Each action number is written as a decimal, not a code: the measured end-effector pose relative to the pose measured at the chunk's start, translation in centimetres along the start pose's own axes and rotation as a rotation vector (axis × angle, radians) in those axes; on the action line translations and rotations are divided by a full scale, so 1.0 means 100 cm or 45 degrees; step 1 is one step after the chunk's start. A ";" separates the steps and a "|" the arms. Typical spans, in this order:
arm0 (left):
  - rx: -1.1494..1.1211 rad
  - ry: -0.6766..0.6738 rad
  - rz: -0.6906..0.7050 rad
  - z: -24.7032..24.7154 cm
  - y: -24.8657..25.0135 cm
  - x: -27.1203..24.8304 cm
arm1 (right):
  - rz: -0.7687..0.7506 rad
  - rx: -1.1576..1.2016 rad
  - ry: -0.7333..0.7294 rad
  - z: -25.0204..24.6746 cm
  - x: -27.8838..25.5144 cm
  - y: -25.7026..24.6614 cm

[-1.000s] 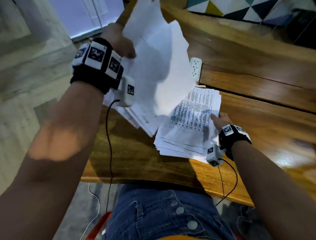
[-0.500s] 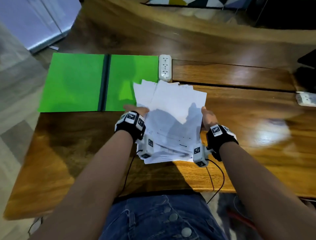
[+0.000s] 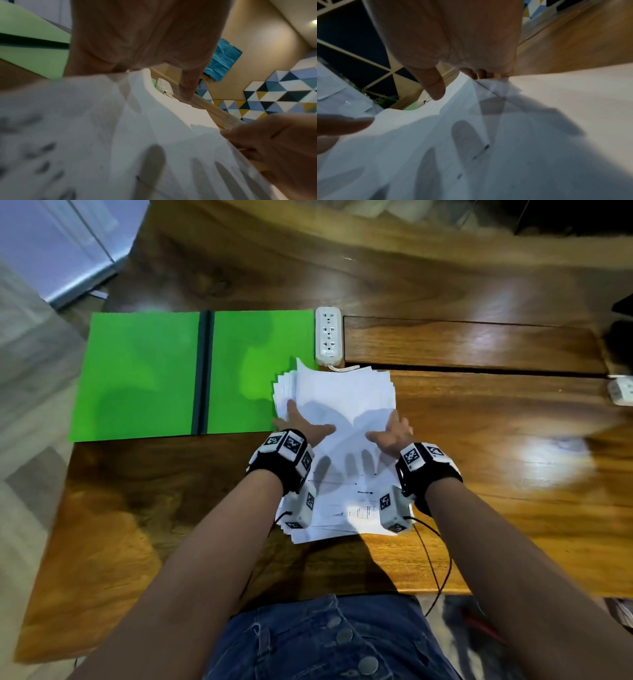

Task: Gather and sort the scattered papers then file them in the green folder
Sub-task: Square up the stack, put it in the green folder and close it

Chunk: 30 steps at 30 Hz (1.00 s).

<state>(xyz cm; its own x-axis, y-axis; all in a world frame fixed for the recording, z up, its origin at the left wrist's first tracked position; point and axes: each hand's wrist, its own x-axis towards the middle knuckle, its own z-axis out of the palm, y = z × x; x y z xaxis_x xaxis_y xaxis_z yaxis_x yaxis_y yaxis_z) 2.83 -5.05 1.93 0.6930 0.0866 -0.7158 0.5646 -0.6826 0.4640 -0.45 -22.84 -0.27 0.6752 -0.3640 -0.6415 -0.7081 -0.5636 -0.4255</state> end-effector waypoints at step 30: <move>-0.139 -0.020 0.007 -0.002 0.000 -0.015 | -0.010 0.472 0.116 -0.031 -0.017 0.018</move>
<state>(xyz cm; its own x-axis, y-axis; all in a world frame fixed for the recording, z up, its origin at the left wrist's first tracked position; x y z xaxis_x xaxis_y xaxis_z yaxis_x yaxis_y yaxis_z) 1.87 -5.05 3.12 0.6896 0.0714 -0.7207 0.6070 -0.5998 0.5214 -2.26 -25.50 2.02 0.6845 -0.4350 -0.5850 -0.7184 -0.2661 -0.6427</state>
